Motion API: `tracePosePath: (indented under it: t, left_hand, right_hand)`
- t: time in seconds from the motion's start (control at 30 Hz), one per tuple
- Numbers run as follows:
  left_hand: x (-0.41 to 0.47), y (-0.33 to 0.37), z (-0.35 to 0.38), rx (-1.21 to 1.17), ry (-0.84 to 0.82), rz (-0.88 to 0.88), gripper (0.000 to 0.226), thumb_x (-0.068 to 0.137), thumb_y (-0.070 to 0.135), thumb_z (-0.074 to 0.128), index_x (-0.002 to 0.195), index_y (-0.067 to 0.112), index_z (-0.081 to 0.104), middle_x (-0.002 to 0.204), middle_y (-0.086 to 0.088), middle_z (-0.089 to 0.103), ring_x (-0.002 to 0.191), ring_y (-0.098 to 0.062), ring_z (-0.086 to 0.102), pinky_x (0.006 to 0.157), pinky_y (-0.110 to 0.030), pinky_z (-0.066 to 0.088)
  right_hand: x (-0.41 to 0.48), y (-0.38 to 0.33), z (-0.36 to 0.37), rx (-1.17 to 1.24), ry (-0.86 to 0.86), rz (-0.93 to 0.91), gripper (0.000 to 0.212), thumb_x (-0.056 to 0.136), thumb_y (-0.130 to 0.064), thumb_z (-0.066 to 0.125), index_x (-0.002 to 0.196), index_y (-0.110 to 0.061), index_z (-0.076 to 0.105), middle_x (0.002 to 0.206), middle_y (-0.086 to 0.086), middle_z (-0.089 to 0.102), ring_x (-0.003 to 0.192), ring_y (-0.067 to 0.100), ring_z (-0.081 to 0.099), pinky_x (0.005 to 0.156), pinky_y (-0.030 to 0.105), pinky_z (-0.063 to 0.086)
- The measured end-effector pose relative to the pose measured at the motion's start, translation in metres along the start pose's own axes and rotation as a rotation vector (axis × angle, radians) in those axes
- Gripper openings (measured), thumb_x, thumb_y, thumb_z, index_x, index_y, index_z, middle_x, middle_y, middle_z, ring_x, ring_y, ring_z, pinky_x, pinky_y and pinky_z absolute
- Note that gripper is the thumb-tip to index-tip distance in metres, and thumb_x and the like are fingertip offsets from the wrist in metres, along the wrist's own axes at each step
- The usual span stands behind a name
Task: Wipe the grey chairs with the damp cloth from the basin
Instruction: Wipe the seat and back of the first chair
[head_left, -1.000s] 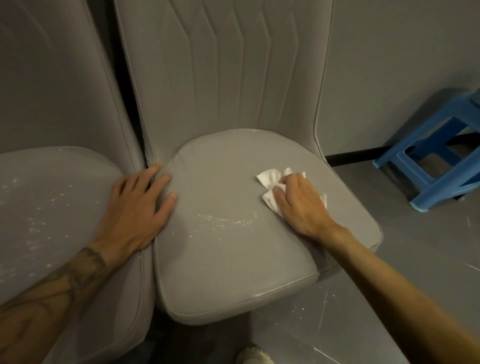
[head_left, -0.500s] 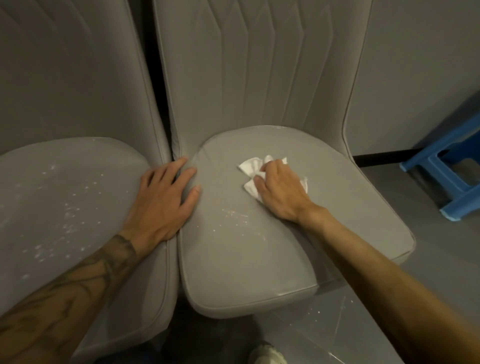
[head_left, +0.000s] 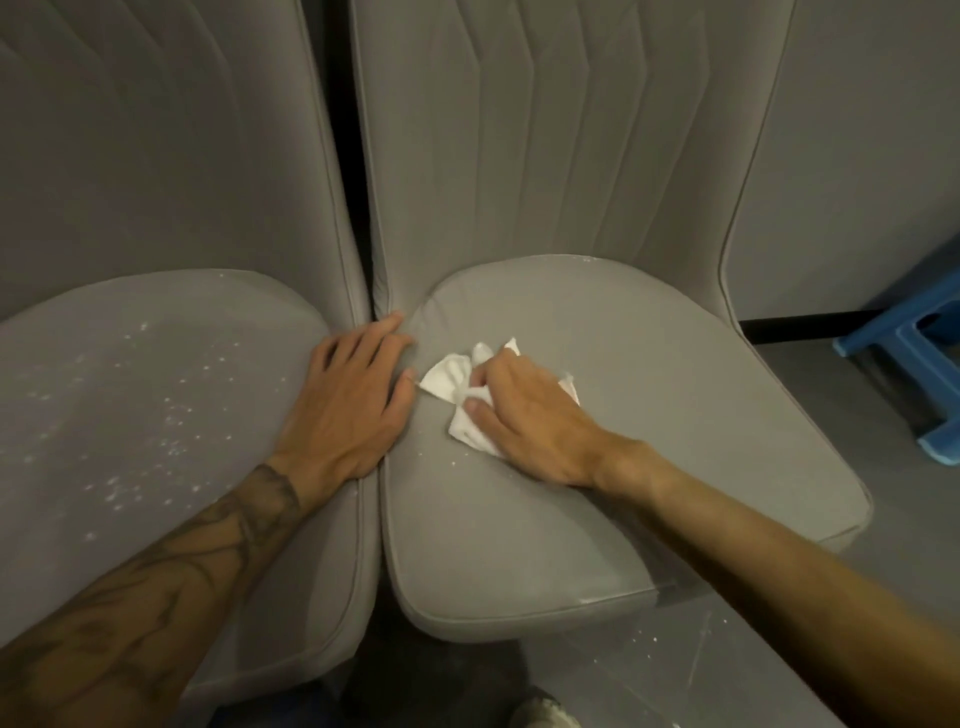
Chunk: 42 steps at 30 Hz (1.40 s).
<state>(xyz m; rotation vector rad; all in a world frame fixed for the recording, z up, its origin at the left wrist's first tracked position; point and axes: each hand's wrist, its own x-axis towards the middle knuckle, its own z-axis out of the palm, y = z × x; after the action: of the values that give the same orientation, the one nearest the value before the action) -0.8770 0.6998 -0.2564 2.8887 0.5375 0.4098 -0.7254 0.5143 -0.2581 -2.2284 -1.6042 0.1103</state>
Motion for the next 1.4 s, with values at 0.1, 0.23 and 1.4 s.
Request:
tracePosePath:
  t: [0.1,0.23,1.4]
  left_hand:
    - [-0.001,0.001,-0.004,-0.019,-0.005,-0.012,0.044,0.101,0.034,0.037,0.137,0.014,0.054,0.161,-0.005,0.043,0.142,-0.025,0.044,0.118,-0.046,0.030]
    - [-0.004,0.002,-0.008,-0.032,0.023,-0.023,0.039,0.103,0.030,0.040,0.131,0.009,0.058,0.152,-0.011,0.049,0.138,-0.029,0.048,0.115,-0.048,0.036]
    - [-0.040,-0.001,-0.009,0.050,0.036,-0.096,0.037,0.100,0.023,0.033,0.121,0.011,0.060,0.133,-0.013,0.054,0.124,-0.032,0.054,0.104,-0.047,0.042]
  right_hand:
    - [0.016,0.015,-0.012,0.002,-0.053,0.022,0.028,0.105,-0.046,0.032,0.111,-0.021,0.045,0.105,0.002,0.049,0.098,0.020,0.046,0.090,0.036,0.035]
    - [0.064,0.022,-0.010,-0.096,-0.015,0.228,0.037,0.105,-0.039,0.037,0.122,-0.008,0.049,0.121,0.017,0.054,0.114,0.036,0.049,0.100,0.045,0.037]
    - [0.018,-0.060,-0.007,-0.043,-0.089,0.012,0.027,0.107,-0.035,0.038,0.113,-0.013,0.051,0.111,0.009,0.051,0.101,0.026,0.050,0.096,0.041,0.038]
